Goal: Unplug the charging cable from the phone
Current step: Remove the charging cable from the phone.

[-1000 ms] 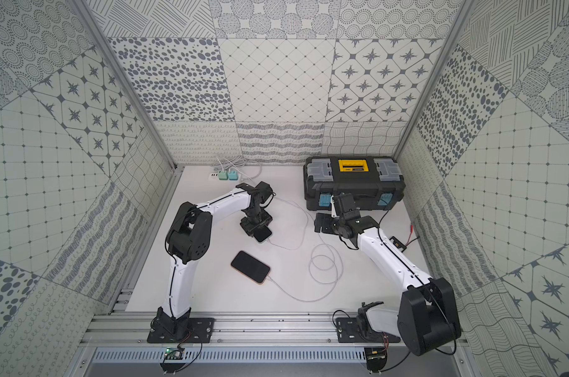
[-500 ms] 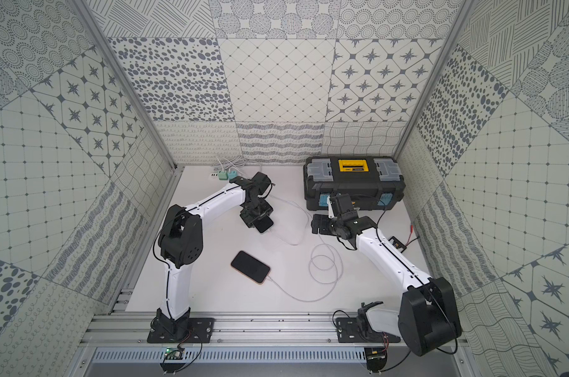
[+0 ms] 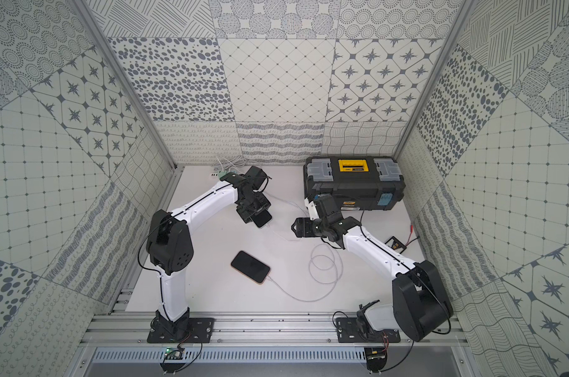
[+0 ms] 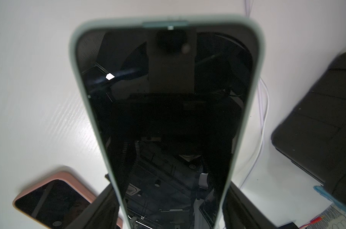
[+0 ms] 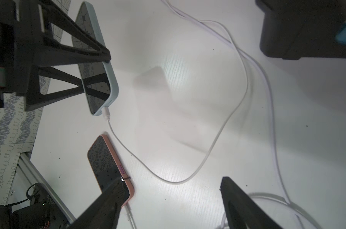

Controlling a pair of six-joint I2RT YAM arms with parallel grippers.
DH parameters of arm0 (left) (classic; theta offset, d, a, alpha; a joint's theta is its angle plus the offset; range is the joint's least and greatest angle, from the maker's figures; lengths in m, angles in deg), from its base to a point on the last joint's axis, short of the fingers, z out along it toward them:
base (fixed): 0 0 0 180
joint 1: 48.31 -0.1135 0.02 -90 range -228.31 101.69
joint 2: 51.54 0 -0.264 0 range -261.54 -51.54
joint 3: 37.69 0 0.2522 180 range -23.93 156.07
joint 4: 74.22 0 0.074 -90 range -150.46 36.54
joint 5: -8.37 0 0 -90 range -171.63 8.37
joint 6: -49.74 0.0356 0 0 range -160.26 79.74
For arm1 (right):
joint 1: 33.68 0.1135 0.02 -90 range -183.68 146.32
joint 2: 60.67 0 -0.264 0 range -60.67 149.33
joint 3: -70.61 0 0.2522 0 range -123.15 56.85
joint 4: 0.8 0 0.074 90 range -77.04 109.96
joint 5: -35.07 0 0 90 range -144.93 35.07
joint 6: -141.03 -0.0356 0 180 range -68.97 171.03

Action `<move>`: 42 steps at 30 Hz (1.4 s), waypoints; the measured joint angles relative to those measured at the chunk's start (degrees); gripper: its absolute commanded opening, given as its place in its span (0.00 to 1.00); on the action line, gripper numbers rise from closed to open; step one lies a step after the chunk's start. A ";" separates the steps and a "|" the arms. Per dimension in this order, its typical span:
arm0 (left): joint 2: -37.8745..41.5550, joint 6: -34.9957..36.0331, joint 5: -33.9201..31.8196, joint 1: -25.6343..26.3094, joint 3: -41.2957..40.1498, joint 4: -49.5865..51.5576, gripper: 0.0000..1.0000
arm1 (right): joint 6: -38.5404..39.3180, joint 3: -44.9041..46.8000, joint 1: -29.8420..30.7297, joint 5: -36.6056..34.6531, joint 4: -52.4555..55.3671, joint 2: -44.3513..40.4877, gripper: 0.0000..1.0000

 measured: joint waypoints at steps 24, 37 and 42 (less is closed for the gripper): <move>5.14 1.86 -0.35 0.00 -3.26 -0.02 0.30 | -7.80 -0.17 4.37 9.51 -18.97 9.88 0.74; 5.35 2.25 -0.17 0.00 -3.30 -0.02 0.30 | -11.32 -1.88 7.52 12.94 -27.61 15.04 0.61; 5.38 2.40 -0.13 0.00 -3.30 -0.02 0.30 | -12.17 -2.05 7.98 13.11 -29.09 16.87 0.55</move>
